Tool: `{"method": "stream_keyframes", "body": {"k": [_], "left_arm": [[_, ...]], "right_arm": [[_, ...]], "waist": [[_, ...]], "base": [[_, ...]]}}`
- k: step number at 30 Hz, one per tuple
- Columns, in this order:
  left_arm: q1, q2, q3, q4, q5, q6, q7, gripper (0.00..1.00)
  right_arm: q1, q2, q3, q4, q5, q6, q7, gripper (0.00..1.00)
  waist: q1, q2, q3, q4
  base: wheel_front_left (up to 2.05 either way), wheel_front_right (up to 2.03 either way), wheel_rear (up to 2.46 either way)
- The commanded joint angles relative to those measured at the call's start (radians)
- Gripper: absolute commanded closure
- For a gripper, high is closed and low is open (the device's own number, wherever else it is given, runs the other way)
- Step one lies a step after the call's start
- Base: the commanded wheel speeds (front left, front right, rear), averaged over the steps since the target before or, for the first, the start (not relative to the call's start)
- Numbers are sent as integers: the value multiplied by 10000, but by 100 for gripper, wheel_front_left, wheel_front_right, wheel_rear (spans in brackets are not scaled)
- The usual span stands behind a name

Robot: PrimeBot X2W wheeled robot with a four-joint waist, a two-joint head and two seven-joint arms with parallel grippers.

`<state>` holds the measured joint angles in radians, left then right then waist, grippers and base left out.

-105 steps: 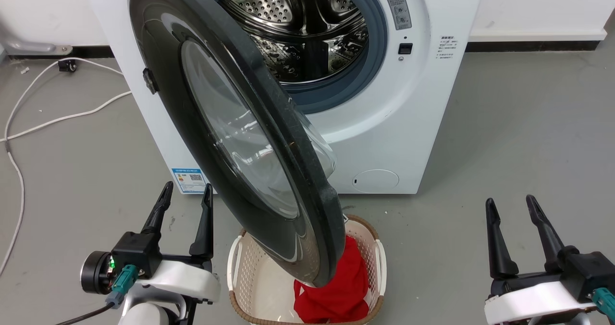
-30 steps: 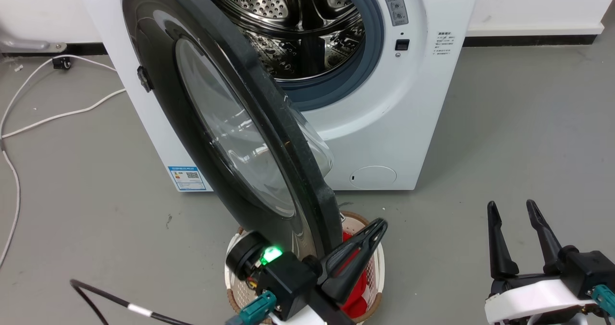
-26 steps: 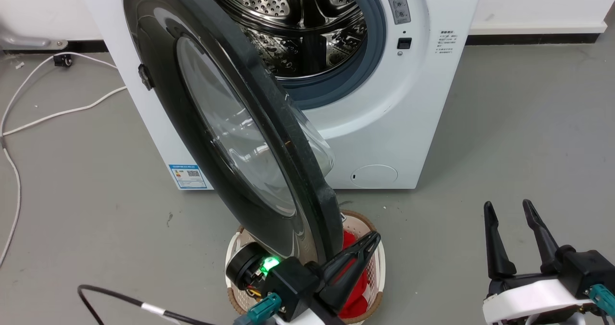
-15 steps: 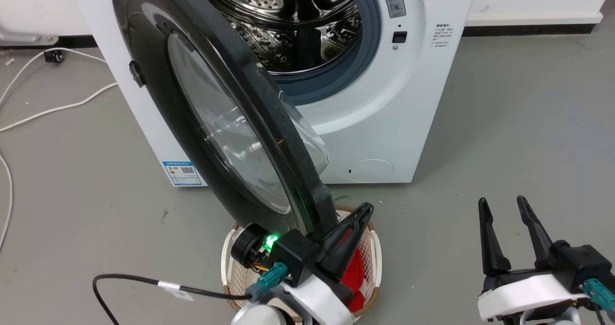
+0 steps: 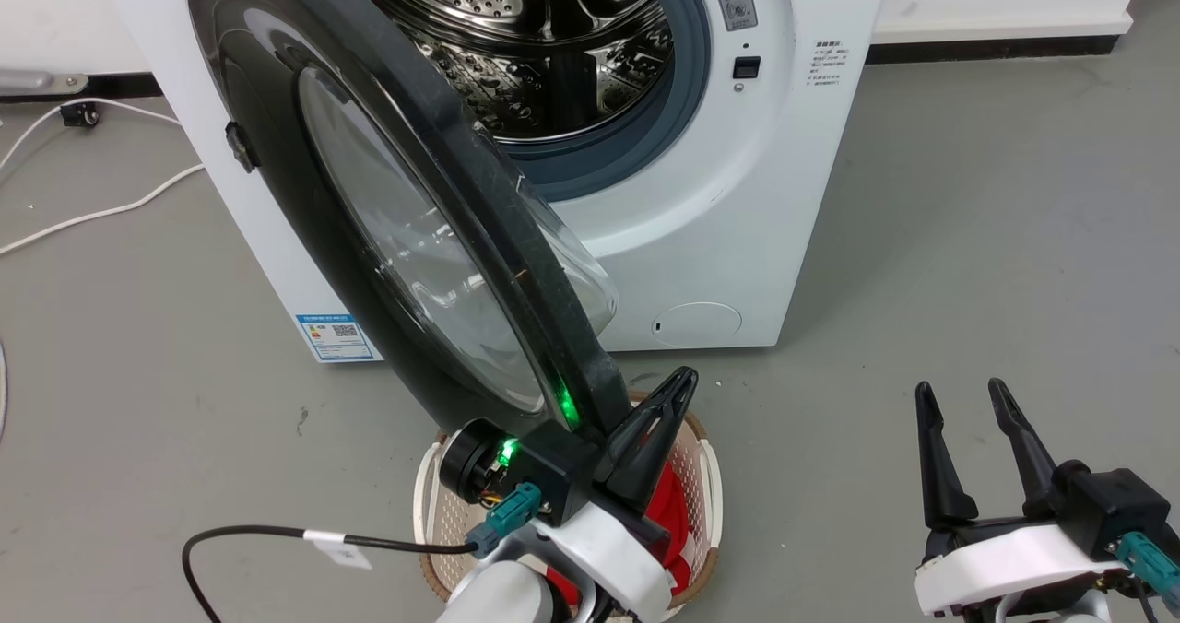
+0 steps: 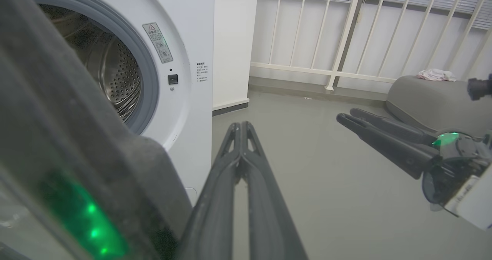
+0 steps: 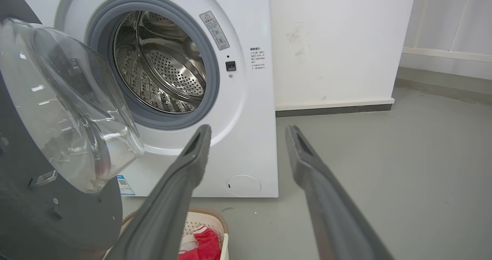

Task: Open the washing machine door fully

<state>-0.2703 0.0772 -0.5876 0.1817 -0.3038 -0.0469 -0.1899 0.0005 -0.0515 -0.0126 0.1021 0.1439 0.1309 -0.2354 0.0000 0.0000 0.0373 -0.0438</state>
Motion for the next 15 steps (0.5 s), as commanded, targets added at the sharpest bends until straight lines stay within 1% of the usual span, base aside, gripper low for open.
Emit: {"method": "stream_keyframes", "body": {"k": [1,8,15], "left_arm": [[70,229,290,36,-15,230,-76,100],[580,623,557,-469,-21,636,-122,100],[1305,1048,879,-1231,-112,1179,89,100]], "right_arm": [[-19,25,12,24,63,-3,32,0],[57,25,-14,13,153,-5,42,0],[187,25,-28,52,228,-5,85,0]], "waist": [[0,0,-10,17],[0,0,-60,162],[0,0,-202,456]], "base": [[0,0,0],[0,0,0],[0,0,0]]}}
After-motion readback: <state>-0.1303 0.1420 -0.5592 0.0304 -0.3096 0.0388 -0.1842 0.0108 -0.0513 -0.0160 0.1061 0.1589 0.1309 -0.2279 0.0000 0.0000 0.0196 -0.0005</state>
